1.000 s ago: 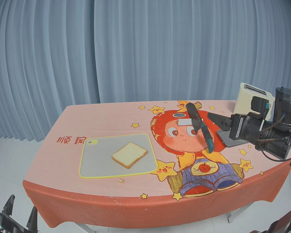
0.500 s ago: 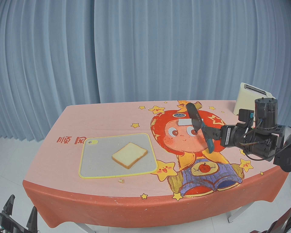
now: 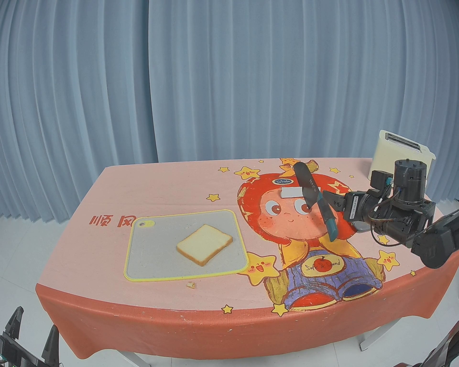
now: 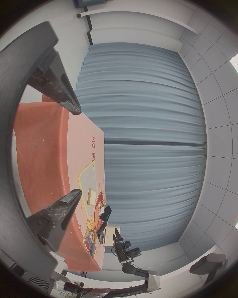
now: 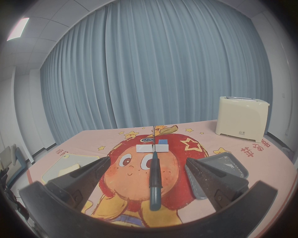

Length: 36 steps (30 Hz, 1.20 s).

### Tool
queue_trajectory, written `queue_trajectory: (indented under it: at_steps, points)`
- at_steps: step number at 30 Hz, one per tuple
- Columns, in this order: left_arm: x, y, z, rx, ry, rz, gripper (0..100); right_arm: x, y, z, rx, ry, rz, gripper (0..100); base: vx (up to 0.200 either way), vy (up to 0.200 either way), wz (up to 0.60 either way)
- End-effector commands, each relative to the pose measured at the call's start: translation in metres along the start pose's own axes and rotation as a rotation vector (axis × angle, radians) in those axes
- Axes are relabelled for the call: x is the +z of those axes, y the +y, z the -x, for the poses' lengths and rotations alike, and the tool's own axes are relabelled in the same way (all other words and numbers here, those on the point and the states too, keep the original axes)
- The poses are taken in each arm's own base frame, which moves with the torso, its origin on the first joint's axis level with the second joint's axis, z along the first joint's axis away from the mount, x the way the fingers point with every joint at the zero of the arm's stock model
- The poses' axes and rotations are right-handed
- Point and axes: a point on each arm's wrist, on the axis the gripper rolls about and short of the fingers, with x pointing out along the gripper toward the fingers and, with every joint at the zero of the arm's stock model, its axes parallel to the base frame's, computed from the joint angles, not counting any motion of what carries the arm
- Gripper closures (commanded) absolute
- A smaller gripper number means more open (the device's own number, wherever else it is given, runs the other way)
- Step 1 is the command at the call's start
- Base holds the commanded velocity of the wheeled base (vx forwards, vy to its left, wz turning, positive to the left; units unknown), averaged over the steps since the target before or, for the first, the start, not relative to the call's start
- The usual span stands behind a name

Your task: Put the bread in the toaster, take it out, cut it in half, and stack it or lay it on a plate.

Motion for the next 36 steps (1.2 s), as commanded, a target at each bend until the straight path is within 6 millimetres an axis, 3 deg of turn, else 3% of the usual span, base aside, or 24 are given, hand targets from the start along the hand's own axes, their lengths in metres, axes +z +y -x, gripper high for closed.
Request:
queue_trajectory:
  at_steps: [1, 13, 35, 36]
  points:
    - [-0.005, 0.000, 0.000, 0.000, 0.003, 0.000, 0, -0.015, -0.015, -0.027, -0.009, 0.038, -0.011, 0, 0.000, 0.000, 0.00]
    - [-0.005, 0.000, 0.000, 0.000, 0.001, 0.000, 0, -0.044, -0.019, -0.066, -0.007, 0.014, -0.014, 0, 0.000, 0.000, 0.00]
    - [-0.005, 0.000, 0.000, 0.000, 0.003, 0.000, 0, -0.055, -0.017, -0.072, -0.002, 0.042, -0.008, 0, 0.000, 0.000, 0.00]
    - [-0.005, 0.000, 0.000, 0.000, 0.001, 0.000, 0, -0.056, -0.017, -0.072, -0.002, 0.044, -0.008, 100, 0.000, 0.000, 0.00]
